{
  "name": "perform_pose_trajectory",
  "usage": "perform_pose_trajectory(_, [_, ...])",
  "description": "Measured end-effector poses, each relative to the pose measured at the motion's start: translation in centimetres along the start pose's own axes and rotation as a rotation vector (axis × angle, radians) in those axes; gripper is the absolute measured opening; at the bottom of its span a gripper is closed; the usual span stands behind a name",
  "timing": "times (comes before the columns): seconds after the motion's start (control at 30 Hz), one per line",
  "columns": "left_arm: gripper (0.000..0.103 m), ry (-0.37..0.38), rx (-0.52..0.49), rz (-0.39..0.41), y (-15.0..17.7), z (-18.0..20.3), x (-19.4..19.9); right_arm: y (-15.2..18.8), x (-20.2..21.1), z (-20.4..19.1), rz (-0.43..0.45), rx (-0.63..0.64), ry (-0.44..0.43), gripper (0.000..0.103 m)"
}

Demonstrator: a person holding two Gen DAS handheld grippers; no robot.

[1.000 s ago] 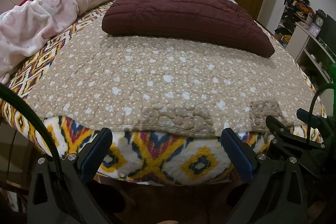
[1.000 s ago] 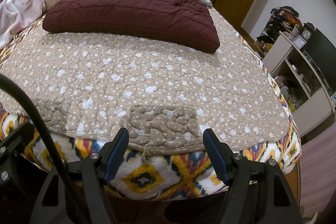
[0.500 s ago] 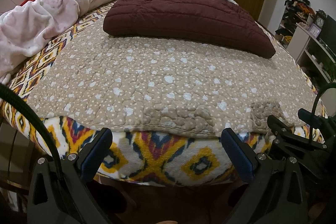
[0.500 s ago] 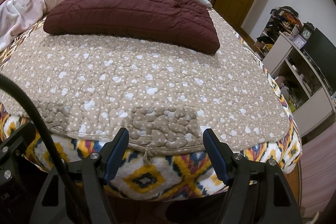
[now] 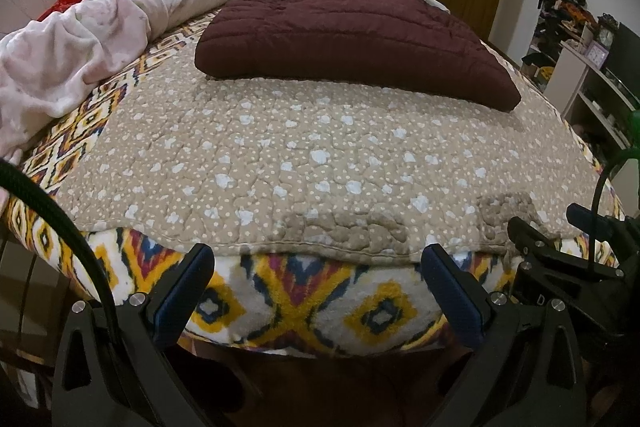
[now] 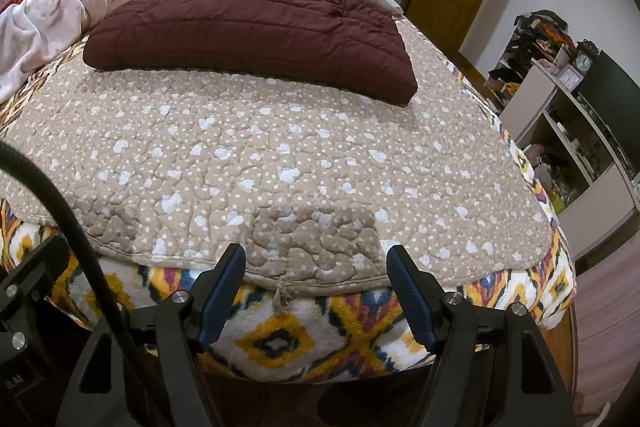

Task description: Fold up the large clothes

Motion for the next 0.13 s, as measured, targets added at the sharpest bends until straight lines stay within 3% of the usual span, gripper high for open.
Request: perform_pose_trajectory(0.13, [0.103, -0.012, 0.003, 0.001, 0.02, 0.03, 0.03, 0.05, 0.1, 0.11, 0.002, -0.004, -0.001, 0.077])
Point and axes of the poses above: each gripper's, at about its wrist camera, not at the fingertips, and x roughly against the way its jaws point, z to its right, y to its underside, the point moved 2 cm from there along -x, roughly the way its jaws point, and after that the axes turned 7 degrees about -z, right-handed, at the moved point
